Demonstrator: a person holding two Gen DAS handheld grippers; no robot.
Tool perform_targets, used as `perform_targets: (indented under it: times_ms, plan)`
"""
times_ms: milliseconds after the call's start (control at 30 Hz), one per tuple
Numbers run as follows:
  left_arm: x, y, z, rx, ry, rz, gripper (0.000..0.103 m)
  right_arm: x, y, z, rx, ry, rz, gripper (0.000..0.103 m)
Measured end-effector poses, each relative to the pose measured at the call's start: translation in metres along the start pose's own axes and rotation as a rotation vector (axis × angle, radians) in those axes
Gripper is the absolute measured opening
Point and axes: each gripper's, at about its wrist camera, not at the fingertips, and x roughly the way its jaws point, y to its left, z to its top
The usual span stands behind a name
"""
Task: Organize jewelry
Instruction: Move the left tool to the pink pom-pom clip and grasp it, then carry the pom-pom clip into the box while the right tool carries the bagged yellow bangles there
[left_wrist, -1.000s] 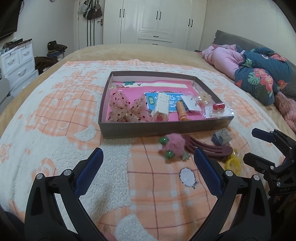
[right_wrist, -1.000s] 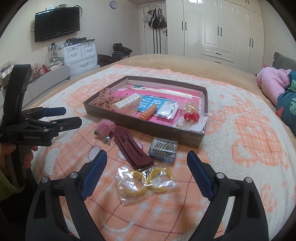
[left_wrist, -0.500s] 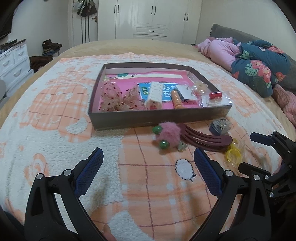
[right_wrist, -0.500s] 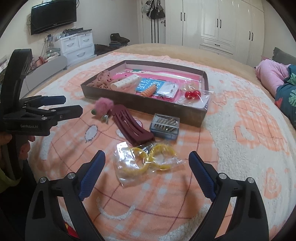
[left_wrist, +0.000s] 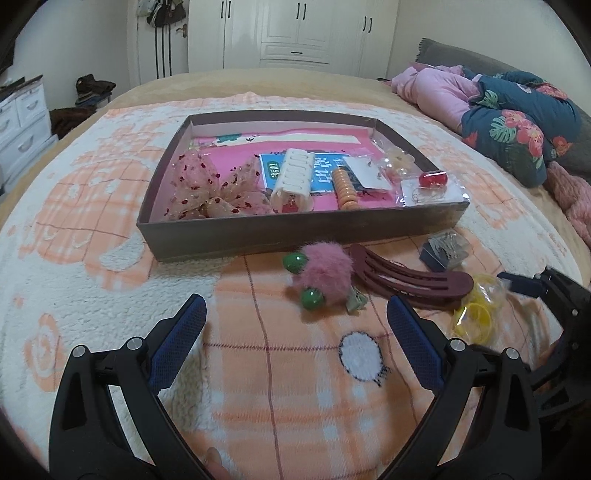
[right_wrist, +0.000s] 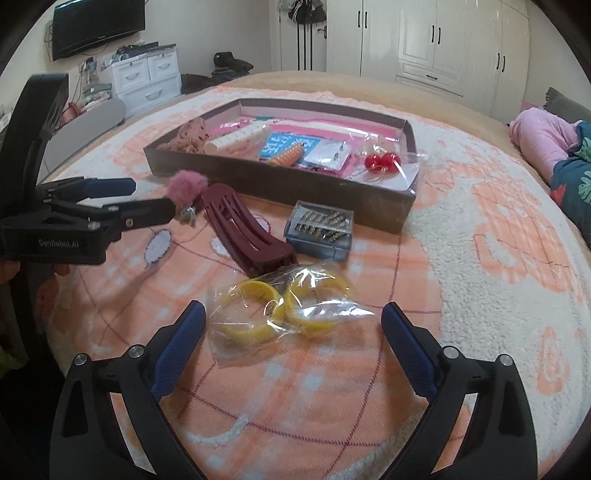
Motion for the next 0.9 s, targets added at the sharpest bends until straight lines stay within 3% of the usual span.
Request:
perform_targets:
  times_ms: [233, 633, 767, 900]
  plan:
    - [0.010, 0.004, 0.005, -0.023, 0.010, -0.016, 0.081, 0.010, 0.000, 0.002, 0.005, 0.013, 0.012, 0.093]
    - [0.019, -0.001, 0.010, -0.030, 0.021, -0.057, 0.045, 0.008, 0.003, -0.001, -0.006, 0.022, 0.005, 0.084]
    - [0.018, -0.003, 0.011, -0.028, 0.019, -0.075, 0.025, 0.004, 0.001, -0.001, 0.013, 0.015, 0.013, 0.083]
    - [0.016, -0.007, 0.011, -0.004, 0.015, -0.069, 0.023, -0.002, -0.003, 0.000, 0.046, -0.005, 0.039, 0.082]
